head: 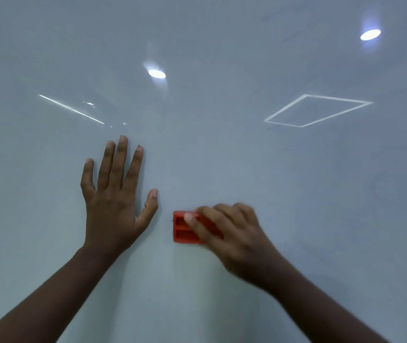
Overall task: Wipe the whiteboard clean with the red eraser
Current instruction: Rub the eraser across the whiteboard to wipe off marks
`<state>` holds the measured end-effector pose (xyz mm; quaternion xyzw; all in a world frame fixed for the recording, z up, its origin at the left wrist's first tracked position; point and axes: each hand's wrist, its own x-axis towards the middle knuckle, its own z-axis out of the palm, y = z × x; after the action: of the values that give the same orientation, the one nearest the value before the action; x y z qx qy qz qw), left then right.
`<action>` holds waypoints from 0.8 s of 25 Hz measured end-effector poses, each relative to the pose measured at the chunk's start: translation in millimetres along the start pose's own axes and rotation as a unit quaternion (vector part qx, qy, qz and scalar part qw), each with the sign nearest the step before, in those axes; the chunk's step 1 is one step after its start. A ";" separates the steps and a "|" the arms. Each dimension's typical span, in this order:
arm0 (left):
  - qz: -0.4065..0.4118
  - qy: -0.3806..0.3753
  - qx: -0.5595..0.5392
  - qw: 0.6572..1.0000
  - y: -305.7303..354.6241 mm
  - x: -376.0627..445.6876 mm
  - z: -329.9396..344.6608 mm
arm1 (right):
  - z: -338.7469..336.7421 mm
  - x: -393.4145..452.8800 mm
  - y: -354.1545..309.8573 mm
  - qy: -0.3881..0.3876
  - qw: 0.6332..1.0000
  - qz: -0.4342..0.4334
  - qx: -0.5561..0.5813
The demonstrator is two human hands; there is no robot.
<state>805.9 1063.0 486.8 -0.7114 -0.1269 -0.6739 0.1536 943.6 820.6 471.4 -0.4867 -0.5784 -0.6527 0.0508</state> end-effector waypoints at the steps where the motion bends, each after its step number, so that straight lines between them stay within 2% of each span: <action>1: -0.001 -0.003 0.006 1.000 0.4 1.5 -1.9 | -6.2 9.2 17.7 0.015 1.000 0.008 0.000; 4: 0.012 0.002 0.024 1.000 -4.4 17.6 -6.1 | -25.0 38.8 92.5 0.078 0.992 0.099 -0.030; 7: 0.052 0.018 0.034 0.998 -12.1 46.7 -9.0 | -40.3 53.6 157.7 0.134 0.964 0.219 -0.068; 11: 0.101 0.032 0.037 0.994 -12.9 99.2 -13.7 | -46.5 69.8 179.6 0.195 0.926 0.315 -0.069; 13: 0.117 0.033 0.040 0.992 -11.8 125.2 -12.4 | -40.2 72.9 155.7 0.184 0.939 0.284 -0.061; 17: 0.116 0.032 0.036 0.992 -3.5 171.0 -5.4 | -30.1 53.1 94.5 0.056 0.993 0.104 -0.010; 20: 0.120 0.032 0.031 0.992 -0.6 195.7 -3.6 | -42.1 47.6 108.5 -0.013 1.000 0.010 -0.008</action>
<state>814.0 1057.0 682.3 -0.6945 -0.0562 -0.6686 0.2597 962.8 775.0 587.0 -0.5013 -0.5693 -0.6500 0.0459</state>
